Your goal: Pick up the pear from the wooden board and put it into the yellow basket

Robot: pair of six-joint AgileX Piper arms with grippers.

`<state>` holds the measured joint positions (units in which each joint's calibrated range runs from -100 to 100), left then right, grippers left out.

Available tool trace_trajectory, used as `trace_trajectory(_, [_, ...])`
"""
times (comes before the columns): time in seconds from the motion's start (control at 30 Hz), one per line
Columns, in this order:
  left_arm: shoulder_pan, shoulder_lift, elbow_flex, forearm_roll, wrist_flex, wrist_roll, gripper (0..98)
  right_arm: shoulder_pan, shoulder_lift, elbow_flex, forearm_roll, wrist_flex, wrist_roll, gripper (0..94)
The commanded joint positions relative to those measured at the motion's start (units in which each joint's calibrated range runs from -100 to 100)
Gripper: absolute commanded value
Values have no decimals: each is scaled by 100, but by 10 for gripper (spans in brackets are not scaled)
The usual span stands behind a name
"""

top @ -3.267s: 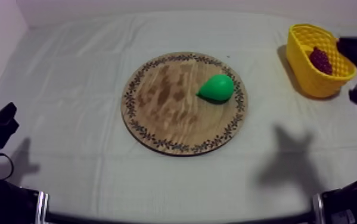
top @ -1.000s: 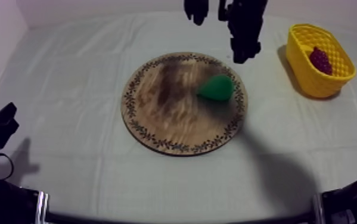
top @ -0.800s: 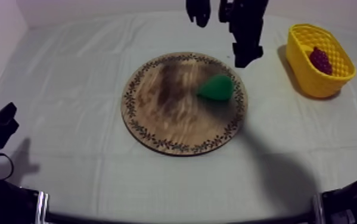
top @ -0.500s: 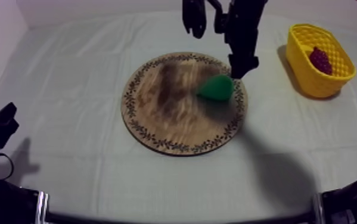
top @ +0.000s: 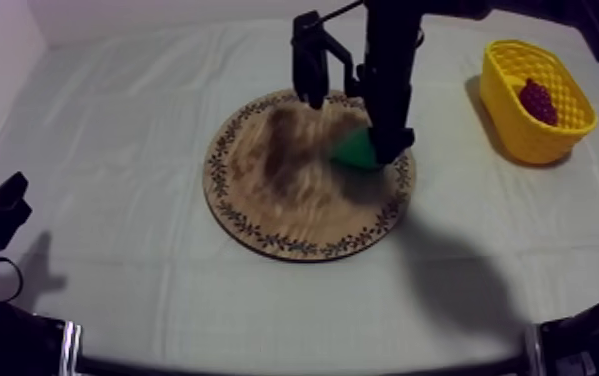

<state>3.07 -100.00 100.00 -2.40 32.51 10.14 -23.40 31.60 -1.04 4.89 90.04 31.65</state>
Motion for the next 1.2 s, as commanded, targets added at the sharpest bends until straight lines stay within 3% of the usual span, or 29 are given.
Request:
trace_trajectory(0.0, [1,0,0,-2,-1,-1,1,19,204,-101,23,39,-3,685])
trace_trajectory(0.53, [1,0,0,-2,-1,-1,1,41,898,-200,97,-332,-44,630])
trace_trajectory(0.9, [1,0,0,-2,-1,-1,1,23,1039,-401,159,-863,-385,432])
trace_trajectory(1.17, [1,0,0,-2,-1,-1,1,191,499,-457,298,-933,-453,406])
